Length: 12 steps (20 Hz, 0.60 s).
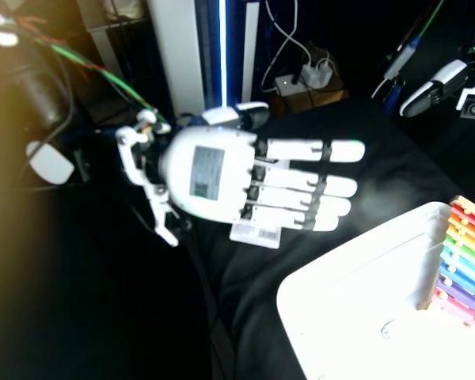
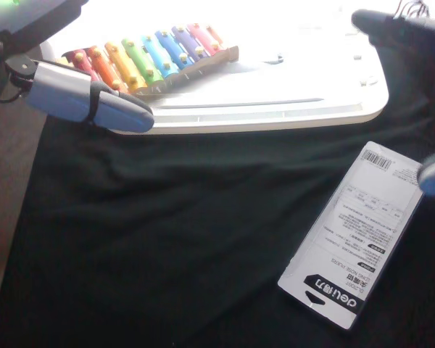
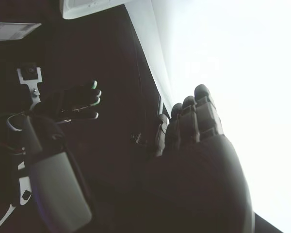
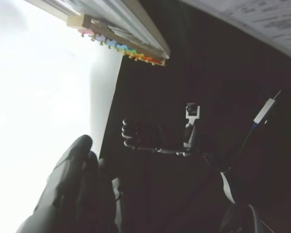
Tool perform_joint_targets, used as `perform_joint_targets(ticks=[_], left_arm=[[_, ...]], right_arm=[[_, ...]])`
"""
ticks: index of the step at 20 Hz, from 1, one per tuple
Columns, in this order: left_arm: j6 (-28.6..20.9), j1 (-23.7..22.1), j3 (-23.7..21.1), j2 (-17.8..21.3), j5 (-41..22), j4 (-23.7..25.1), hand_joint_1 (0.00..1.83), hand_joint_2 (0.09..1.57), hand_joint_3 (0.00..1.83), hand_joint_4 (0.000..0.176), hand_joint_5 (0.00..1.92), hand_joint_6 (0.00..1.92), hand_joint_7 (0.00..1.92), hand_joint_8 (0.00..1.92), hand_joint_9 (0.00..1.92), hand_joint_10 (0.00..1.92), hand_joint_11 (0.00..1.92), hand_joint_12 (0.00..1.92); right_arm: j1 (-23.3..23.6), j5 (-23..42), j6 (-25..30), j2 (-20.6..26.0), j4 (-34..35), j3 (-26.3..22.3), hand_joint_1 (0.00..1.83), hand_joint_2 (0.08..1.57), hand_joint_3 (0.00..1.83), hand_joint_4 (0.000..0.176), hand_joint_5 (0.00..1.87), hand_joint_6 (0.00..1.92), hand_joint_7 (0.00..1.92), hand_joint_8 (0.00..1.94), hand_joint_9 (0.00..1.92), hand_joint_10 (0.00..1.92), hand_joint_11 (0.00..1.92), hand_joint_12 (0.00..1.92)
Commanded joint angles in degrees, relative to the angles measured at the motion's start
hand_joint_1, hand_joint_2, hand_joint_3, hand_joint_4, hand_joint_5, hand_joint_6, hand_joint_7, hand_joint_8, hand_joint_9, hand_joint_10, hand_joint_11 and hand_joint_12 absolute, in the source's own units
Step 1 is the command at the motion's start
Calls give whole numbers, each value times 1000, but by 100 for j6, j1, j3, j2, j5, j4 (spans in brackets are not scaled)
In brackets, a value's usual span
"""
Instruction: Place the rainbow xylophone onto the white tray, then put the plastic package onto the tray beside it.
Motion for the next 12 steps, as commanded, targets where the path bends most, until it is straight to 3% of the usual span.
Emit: perform_joint_targets(ticks=[1,4,5,8,9,11,12], left_arm=[[13,-45,-28,28,-623,-155,715,691,0,101,0,0,1,0,40,1,64,51],[50,-30,-60,28,-648,-155,706,686,0,129,0,0,3,0,40,2,53,56],[55,-29,-63,28,-665,-155,705,689,0,126,0,0,4,1,42,3,50,57],[71,-28,-78,26,-675,-157,701,696,2,126,0,0,5,1,52,6,75,79],[86,-28,-81,25,-685,-157,698,713,8,136,0,0,0,0,51,4,74,83],[93,-30,-82,25,-709,-166,675,715,4,105,0,0,8,2,55,4,49,87],[93,-33,-79,25,-732,-175,668,709,1,95,0,0,7,2,54,3,49,90]], right_arm=[[73,425,96,30,178,-1,666,647,0,169,0,0,46,3,32,4,0,433],[74,234,188,37,-77,17,710,634,0,152,0,0,86,2,50,2,0,343],[74,173,214,37,-160,30,705,635,0,141,0,0,86,1,39,0,0,331],[74,2,335,22,-438,71,672,619,0,143,0,0,98,8,98,21,16,342],[74,-41,381,9,-510,87,660,612,0,142,0,0,118,1,112,6,23,318],[74,-137,442,-22,-644,117,656,623,1,157,0,0,60,2,62,1,93,137],[74,-193,472,-36,-721,131,710,612,0,139,3,1,64,5,72,7,122,134]])
